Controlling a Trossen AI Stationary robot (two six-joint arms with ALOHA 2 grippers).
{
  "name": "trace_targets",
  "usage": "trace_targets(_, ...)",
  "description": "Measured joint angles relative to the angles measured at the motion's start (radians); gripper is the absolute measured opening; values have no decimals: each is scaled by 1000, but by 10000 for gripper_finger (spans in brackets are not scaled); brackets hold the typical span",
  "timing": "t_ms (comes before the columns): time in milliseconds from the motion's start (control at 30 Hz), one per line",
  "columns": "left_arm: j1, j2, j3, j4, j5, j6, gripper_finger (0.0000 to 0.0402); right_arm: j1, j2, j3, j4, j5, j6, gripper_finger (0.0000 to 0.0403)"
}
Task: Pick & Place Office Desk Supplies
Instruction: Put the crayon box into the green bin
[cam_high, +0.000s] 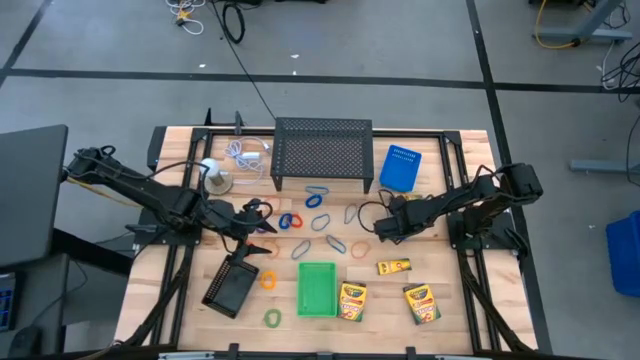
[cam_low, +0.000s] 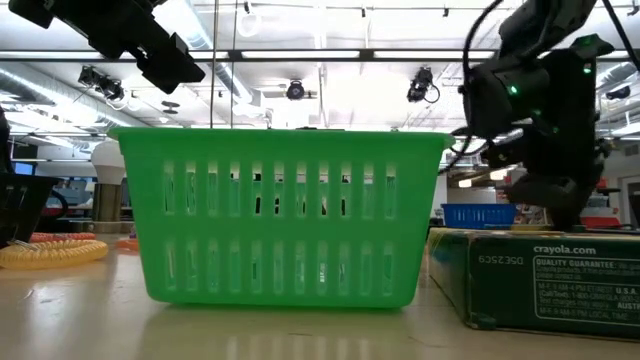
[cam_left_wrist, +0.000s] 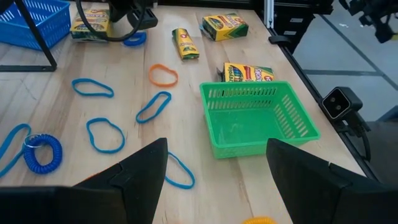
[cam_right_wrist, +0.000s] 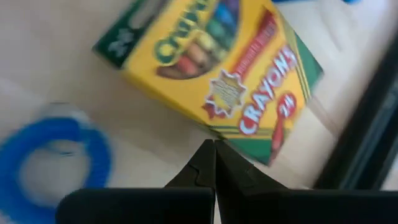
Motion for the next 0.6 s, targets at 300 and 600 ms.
trace_targets(300, 0, 0, 0, 19, 0, 9, 283, 4, 0, -66, -73, 28, 70, 0)
trace_targets(600, 0, 0, 0, 21, 0, 21, 283, 47, 0, 122, -67, 40, 5, 0)
